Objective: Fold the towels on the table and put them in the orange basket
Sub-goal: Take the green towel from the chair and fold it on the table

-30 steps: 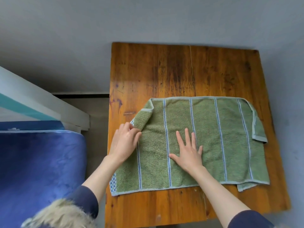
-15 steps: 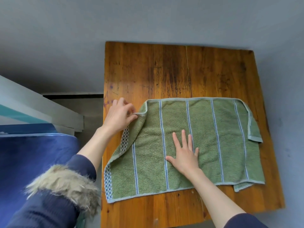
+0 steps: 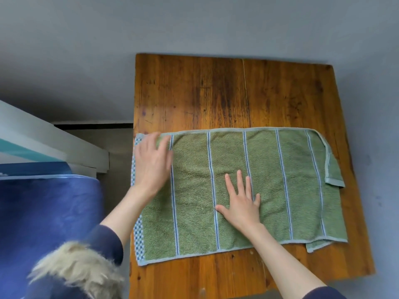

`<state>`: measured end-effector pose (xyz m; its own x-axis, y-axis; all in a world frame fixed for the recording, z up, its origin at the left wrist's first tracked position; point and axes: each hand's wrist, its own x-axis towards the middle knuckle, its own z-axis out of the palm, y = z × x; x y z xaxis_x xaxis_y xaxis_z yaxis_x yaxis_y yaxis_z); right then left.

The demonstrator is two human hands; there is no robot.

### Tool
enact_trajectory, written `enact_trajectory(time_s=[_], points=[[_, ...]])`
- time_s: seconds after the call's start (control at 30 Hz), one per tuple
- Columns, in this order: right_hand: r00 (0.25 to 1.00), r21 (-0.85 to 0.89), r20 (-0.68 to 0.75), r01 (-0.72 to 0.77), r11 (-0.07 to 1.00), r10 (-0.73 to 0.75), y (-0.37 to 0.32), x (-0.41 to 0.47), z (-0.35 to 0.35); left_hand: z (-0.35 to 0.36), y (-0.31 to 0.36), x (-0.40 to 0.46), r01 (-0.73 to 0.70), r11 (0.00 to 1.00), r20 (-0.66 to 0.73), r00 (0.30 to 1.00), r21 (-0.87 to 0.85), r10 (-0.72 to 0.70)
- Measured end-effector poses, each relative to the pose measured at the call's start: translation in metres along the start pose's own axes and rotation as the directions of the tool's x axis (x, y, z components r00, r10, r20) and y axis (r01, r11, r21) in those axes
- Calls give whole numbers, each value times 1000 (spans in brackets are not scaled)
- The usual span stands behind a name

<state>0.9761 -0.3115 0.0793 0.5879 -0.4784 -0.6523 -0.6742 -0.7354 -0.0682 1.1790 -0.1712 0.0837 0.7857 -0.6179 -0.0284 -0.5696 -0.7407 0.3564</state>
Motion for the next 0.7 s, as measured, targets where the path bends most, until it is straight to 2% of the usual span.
enact_trajectory(time_s=[0.1,0.27,0.37,0.43,0.53,0.7], points=[[1000,-16,-21,10,1000,-11,2,0,2,24,0,-21,-16,994,292,956,109,-17],[998,-10,-47,42,999,-43,8,-1,3,31,-12,-7,-47,977,427,903,209,-47],[995,113,-64,85,990,-78,16,-2,-2,26,-3,-6,-43,978,451,891,205,-55],[985,239,-156,107,965,-71,28,-4,-10,23,14,-15,-70,982,414,910,175,-8],[940,266,-341,99,959,-3,62,-9,-24,30,57,-33,-114,985,398,916,132,53],[847,328,-500,-9,945,182,151,-11,-45,65,148,-54,-176,981,437,891,85,122]])
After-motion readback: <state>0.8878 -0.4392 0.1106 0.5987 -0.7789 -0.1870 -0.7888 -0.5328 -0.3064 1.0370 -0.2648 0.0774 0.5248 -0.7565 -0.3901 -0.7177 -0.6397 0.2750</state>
